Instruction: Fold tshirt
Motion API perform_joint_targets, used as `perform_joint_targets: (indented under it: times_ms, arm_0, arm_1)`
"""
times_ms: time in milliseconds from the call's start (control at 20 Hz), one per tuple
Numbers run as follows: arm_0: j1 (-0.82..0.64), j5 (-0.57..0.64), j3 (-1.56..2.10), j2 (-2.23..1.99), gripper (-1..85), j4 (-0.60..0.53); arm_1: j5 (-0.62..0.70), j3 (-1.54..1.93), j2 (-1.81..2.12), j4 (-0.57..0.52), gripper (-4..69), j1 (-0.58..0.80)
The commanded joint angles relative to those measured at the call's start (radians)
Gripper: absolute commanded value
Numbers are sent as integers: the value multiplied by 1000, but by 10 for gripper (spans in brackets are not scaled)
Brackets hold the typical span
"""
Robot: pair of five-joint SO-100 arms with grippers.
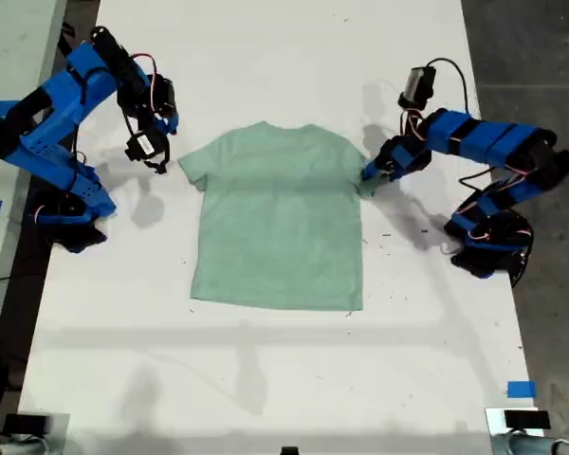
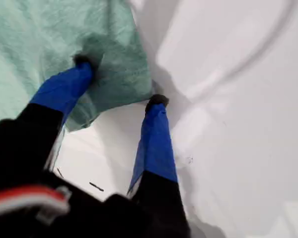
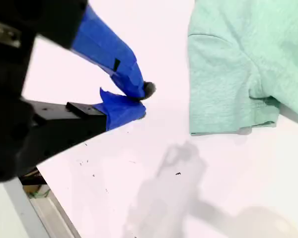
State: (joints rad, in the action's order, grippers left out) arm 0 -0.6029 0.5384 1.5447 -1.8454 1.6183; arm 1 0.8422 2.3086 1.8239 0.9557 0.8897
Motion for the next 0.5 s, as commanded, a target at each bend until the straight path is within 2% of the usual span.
perform_joint_targets:
  times_ms: [0, 50, 150, 250, 450]
  arm_0:
    - [-11, 11, -49, -2, 0, 9]
    - [-9, 11, -49, -2, 0, 11]
    - [-5, 8, -49, -2, 0, 15]
    - [-2, 6, -49, -2, 0, 17]
    - [8, 5, -52, -2, 0, 15]
  arm_1:
    - [6, -23, -49, -54, 222, -11]
    - [9, -23, -49, -63, 185, -9]
    - [0, -26, -54, -58, 37, 2]
    - [-3, -40, -54, -41, -11, -2]
    - [-11, -106, -26, 63, -12, -5]
